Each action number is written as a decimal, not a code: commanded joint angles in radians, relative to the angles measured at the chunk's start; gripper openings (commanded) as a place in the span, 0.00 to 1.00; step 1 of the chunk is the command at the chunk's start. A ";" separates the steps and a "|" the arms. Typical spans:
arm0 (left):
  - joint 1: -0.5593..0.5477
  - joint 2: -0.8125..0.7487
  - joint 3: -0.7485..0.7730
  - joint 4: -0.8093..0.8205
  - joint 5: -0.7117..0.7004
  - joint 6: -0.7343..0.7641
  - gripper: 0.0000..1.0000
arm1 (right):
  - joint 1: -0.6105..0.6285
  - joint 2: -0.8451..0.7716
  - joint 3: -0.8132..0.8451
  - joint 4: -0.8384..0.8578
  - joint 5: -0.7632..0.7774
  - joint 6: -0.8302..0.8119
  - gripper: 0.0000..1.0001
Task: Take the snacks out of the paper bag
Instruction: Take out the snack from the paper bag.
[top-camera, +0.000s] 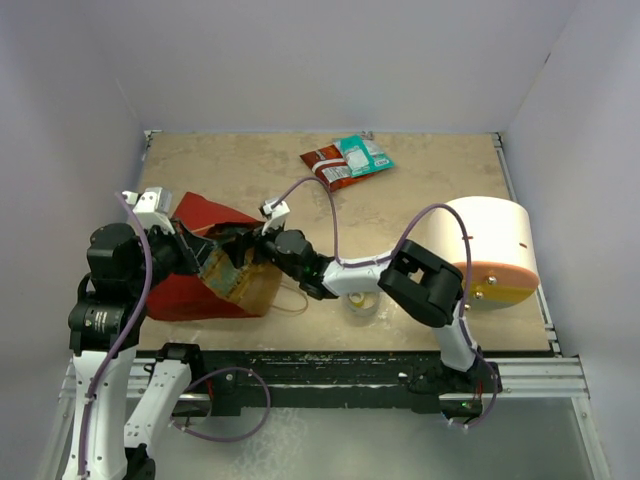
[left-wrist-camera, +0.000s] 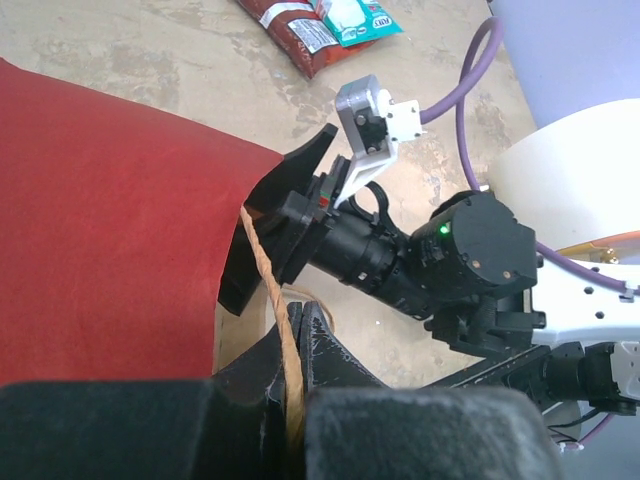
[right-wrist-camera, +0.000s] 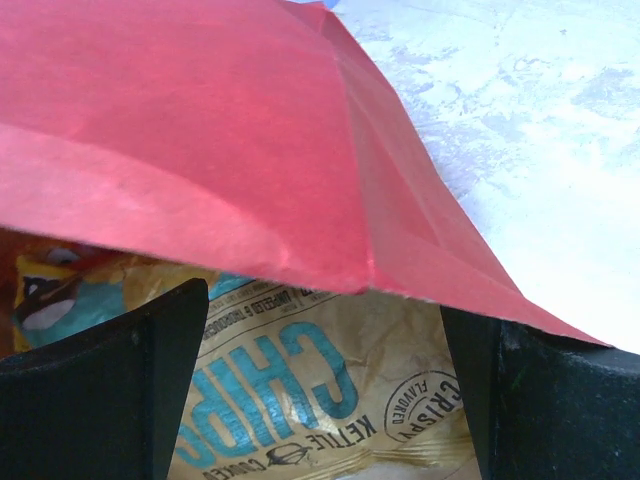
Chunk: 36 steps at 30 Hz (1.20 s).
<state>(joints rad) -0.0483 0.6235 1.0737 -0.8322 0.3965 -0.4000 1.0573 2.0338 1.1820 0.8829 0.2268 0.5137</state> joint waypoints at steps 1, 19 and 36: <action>-0.001 -0.017 0.051 0.053 0.035 0.013 0.00 | -0.027 0.040 0.073 0.064 0.057 -0.003 1.00; -0.001 0.012 0.043 0.051 -0.008 -0.020 0.00 | -0.018 0.130 0.069 0.119 -0.178 0.050 0.63; -0.001 0.048 0.043 0.071 0.031 -0.040 0.00 | 0.035 0.145 -0.012 0.096 -0.139 0.630 0.81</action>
<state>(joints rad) -0.0483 0.6647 1.0756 -0.8227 0.3908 -0.4133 1.0687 2.1490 1.1343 0.9325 0.0776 0.9684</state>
